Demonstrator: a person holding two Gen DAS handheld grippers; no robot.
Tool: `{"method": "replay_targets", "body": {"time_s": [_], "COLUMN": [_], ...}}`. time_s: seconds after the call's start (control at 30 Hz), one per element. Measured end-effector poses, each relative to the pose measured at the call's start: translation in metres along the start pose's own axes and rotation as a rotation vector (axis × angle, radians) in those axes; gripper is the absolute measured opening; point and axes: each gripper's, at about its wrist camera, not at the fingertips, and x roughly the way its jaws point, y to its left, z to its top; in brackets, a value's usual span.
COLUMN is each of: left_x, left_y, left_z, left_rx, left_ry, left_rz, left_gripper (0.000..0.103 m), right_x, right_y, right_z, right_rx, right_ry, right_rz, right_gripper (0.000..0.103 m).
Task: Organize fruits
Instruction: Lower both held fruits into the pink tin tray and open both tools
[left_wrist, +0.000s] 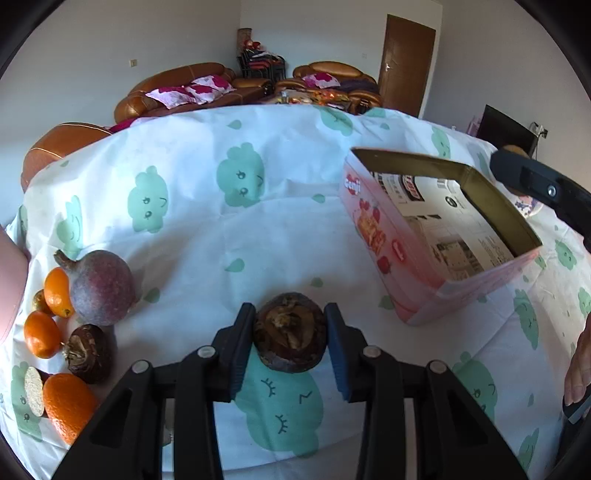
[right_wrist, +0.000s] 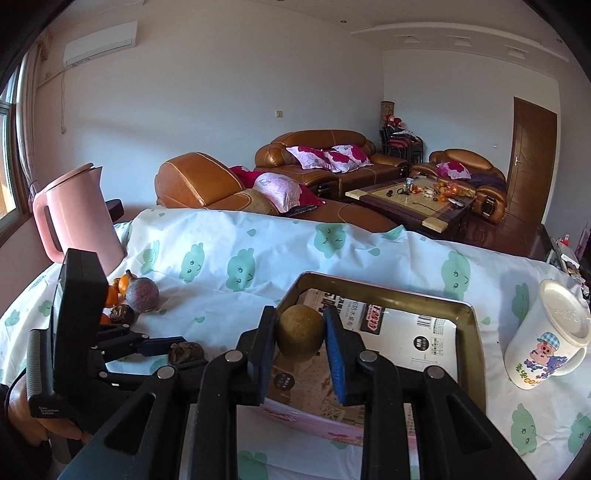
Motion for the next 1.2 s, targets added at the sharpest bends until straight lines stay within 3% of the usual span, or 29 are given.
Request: {"method": "replay_targets", "body": {"time_s": [0.1,0.3,0.53,0.73,0.87,0.93,0.97,1.03,1.1,1.2], "left_x": [-0.014,-0.033,0.004,0.025,0.023,0.021,0.019,0.012,0.004,-0.007], "left_y": [-0.002,-0.029,-0.085,-0.104,-0.106,-0.109,-0.112,-0.119,-0.124,-0.126], "left_z": [0.007,0.036,0.055,0.055,0.053,0.051,0.049,0.047,0.044,0.042], "left_rx": [-0.026,-0.047,-0.028,-0.011,0.012,0.032,0.04,0.061,0.103,0.133], "left_ry": [-0.077,-0.198,-0.119,-0.07,-0.093,-0.098,-0.105,-0.137,-0.187,-0.235], "left_rz": [0.005,-0.085,-0.129,-0.072,-0.03,-0.049,-0.059,-0.018,0.023,0.08], "left_gripper": [0.04,0.04,0.04,0.04,0.043,0.065,0.07,0.092,0.096,0.1], "right_x": [0.003,0.017,0.03,0.038,0.036,0.035,0.034,0.03,0.025,0.011], "right_y": [-0.019,-0.062,-0.093,-0.097,-0.099,-0.102,-0.103,-0.103,-0.101,-0.101], "right_z": [-0.001,-0.01,-0.023,-0.028,-0.029,-0.029,-0.028,-0.026,-0.024,-0.02], "right_rx": [0.027,0.121,0.262,0.295,0.321,0.349,0.359,0.368,0.369,0.372], "right_ry": [0.011,0.08,0.157,0.191,0.181,0.172,0.164,0.14,0.103,0.019], "right_rz": [-0.057,-0.072,-0.038,-0.035,-0.024,-0.005,0.009,0.026,0.012,-0.008], "right_gripper": [0.027,0.027,0.028,0.028,0.028,0.03,0.035,0.046,0.07,0.071]}}
